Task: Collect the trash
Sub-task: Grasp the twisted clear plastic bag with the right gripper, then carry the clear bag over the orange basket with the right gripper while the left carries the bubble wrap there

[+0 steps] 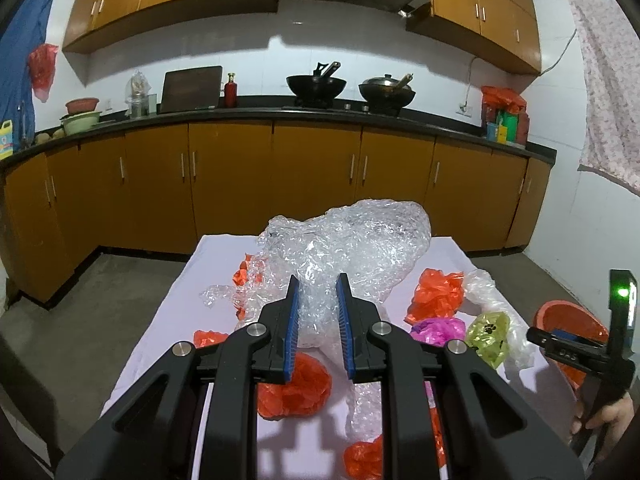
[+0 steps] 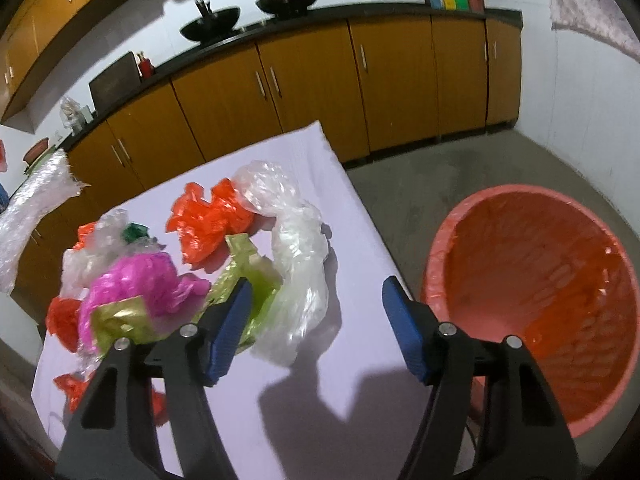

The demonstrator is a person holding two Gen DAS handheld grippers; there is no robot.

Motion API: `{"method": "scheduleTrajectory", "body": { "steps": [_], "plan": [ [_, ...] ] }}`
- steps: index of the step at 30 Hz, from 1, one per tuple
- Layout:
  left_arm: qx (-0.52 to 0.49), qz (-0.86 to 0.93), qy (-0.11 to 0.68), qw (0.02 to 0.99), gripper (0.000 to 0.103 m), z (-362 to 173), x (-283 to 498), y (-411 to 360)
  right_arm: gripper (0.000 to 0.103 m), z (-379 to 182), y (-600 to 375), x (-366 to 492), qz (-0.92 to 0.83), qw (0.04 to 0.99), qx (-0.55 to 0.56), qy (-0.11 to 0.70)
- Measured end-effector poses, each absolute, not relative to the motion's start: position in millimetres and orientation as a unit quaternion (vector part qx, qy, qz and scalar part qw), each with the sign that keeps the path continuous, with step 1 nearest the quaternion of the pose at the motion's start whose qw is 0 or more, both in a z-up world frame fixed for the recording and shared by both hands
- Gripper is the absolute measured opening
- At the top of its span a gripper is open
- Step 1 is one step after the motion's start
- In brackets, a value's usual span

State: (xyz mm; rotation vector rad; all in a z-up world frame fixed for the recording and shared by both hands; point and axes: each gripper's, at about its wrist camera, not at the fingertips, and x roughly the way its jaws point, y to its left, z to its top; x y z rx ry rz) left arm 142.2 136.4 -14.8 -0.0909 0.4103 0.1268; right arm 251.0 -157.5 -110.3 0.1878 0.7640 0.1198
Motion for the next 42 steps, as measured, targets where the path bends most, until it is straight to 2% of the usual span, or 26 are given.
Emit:
{"method": "scheduleTrajectory", "body": {
  "steps": [4, 7, 8, 12, 18, 27, 42],
  "plan": [
    [-0.045, 0.063, 0.206, 0.976, 0.018, -19.1, 150.1, 135.8, 0.054, -124.2, -151.7, 268.3, 0.062, 0.915, 0.081, 0.391],
    [-0.046, 0.062, 0.205, 0.976, 0.018, -20.9, 153.5, 135.9, 0.036, -132.8, -152.3, 276.2, 0.069, 0.907, 0.090, 0.406],
    [-0.047, 0.061, 0.205, 0.976, 0.018, -20.9, 154.7, 135.9, 0.027, -135.0, -153.5, 277.0, 0.072, 0.905, 0.095, 0.408],
    [-0.047, 0.056, 0.202, 0.977, 0.018, -19.7, 158.0, 135.0, 0.015, -137.1, -155.7, 274.9, 0.084, 0.906, 0.105, 0.402],
    [-0.047, 0.037, 0.193, 0.979, 0.018, -13.7, 155.8, 122.3, 0.010, -122.2, -160.9, 259.4, 0.091, 0.920, 0.102, 0.366],
    [-0.045, -0.015, 0.186, 0.981, 0.018, -7.4, 151.5, 82.2, 0.009, -95.9, -189.3, 225.9, 0.075, 0.938, 0.104, 0.322],
    [-0.038, -0.148, 0.209, 0.966, 0.018, -20.1, 168.8, -34.6, 0.009, -80.5, -319.4, 165.6, -0.077, 0.949, 0.127, 0.279]
  ]
}}
